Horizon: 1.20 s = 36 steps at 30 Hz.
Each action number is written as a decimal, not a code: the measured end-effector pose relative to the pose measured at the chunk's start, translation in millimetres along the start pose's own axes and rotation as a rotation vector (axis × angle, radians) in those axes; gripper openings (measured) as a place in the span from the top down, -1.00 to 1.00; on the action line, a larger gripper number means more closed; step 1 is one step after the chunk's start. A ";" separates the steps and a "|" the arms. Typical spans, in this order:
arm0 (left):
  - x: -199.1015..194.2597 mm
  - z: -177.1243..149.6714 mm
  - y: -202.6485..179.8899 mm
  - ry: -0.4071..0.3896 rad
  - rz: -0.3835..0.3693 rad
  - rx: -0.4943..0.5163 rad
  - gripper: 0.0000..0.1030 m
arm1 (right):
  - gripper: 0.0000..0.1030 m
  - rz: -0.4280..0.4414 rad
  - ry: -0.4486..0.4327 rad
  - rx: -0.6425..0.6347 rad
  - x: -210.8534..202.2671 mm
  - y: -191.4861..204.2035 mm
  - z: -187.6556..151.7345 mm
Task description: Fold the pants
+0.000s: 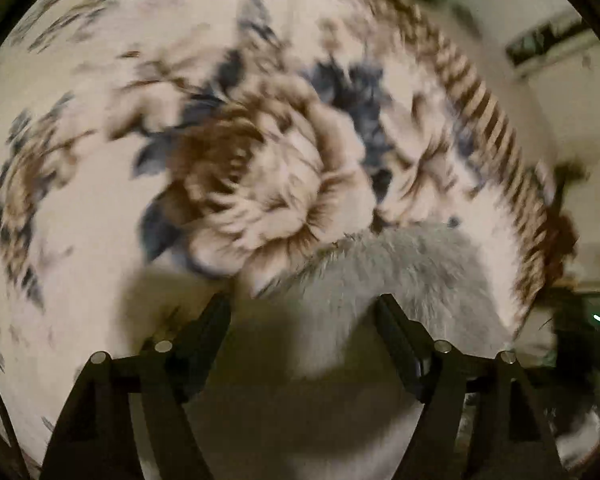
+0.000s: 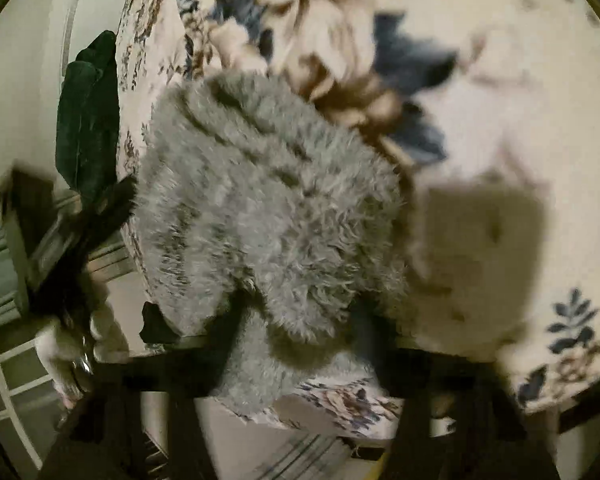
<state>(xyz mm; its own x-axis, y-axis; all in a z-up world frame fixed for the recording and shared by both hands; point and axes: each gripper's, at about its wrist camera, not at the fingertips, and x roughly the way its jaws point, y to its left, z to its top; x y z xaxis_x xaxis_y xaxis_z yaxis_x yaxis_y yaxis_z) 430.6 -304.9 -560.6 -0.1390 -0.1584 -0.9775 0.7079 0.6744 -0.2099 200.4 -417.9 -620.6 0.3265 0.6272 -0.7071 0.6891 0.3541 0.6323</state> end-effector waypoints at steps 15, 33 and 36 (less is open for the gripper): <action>-20.0 -12.7 10.7 -0.072 0.022 -0.061 -0.17 | -0.16 -0.127 -0.015 -0.082 -24.9 7.0 -19.9; -11.9 -290.9 32.8 -0.337 -0.141 -0.847 0.24 | -0.24 -0.782 0.424 -1.274 165.9 255.8 -43.5; -8.4 -299.2 32.8 -0.379 -0.168 -0.850 0.54 | 0.87 -0.887 0.467 -1.420 205.9 261.6 -53.8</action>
<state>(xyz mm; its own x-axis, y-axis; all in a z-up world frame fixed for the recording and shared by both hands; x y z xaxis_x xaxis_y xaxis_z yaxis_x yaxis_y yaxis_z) 247.8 -65.7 -564.7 0.1463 -0.4245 -0.8935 -0.0640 0.8973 -0.4368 413.1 -158.8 -583.8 -0.1801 -0.0386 -0.9829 -0.6003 0.7959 0.0788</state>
